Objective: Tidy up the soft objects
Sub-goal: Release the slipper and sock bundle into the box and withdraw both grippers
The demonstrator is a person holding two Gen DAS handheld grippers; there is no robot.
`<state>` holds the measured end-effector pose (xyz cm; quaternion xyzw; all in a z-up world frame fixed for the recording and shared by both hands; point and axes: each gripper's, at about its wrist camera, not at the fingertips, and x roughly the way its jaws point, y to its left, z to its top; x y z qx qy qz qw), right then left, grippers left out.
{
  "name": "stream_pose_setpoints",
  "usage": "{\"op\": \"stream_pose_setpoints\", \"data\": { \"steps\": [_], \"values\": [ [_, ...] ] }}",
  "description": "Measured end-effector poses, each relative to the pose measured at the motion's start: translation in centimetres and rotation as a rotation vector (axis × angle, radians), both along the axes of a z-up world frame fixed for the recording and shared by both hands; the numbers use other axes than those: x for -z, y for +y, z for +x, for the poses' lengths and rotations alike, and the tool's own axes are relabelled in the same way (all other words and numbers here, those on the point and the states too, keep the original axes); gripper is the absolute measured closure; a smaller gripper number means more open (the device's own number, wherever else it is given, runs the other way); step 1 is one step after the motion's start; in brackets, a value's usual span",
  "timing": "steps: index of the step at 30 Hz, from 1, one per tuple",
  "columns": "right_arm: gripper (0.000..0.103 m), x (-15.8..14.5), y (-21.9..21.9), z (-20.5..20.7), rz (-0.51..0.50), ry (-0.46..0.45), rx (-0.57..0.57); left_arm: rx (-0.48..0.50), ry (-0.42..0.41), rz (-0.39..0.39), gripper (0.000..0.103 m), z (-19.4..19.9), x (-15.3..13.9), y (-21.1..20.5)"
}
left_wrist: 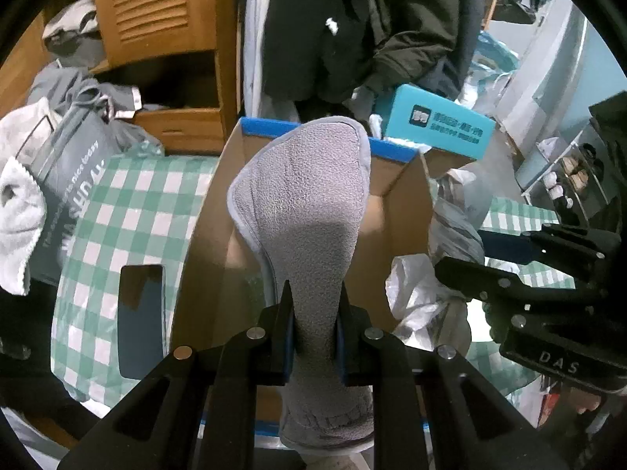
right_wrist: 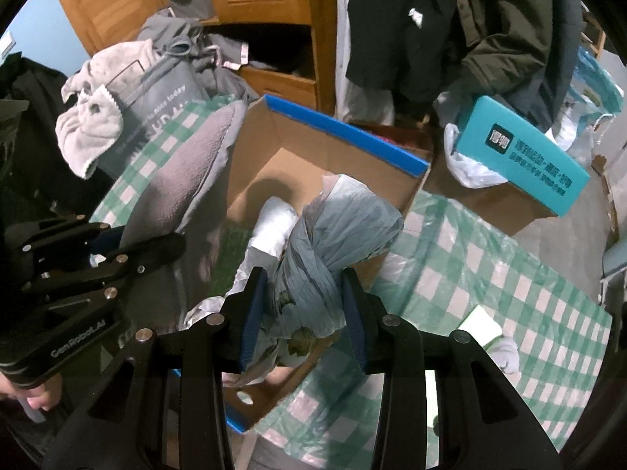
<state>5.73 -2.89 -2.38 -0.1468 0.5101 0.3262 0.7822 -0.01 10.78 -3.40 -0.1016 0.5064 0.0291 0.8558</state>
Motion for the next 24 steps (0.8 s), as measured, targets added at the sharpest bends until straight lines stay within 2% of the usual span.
{"op": "stream_pose_setpoints", "data": {
  "steps": [6, 11, 12, 14, 17, 24],
  "values": [
    [0.066, 0.9, 0.5, 0.1, -0.006, 0.024, -0.012, -0.022, 0.023, 0.001, 0.083, 0.4, 0.9, 0.5],
    [0.063, 1.1, 0.7, 0.0, -0.012, 0.023, -0.022, -0.044, 0.023, 0.023, 0.072, 0.5, 1.1, 0.6],
    [0.061, 1.1, 0.6, -0.1, -0.01, 0.024, -0.024, -0.045, 0.021, 0.019, 0.07, 0.5, 1.1, 0.7],
    [0.056, 1.1, 0.5, -0.1, -0.008, 0.023, -0.025, -0.053, 0.015, 0.022, 0.057, 0.5, 0.9, 0.7],
    [0.047, 1.0, 0.3, -0.2, -0.011, 0.015, -0.022, -0.062, 0.001, 0.029, 0.053, 0.5, 0.7, 0.7],
    [0.036, 0.5, -1.2, -0.3, -0.015, -0.001, -0.002, -0.054, 0.01, 0.022, 0.05, 0.8, 0.7, -0.1]
  ]
}}
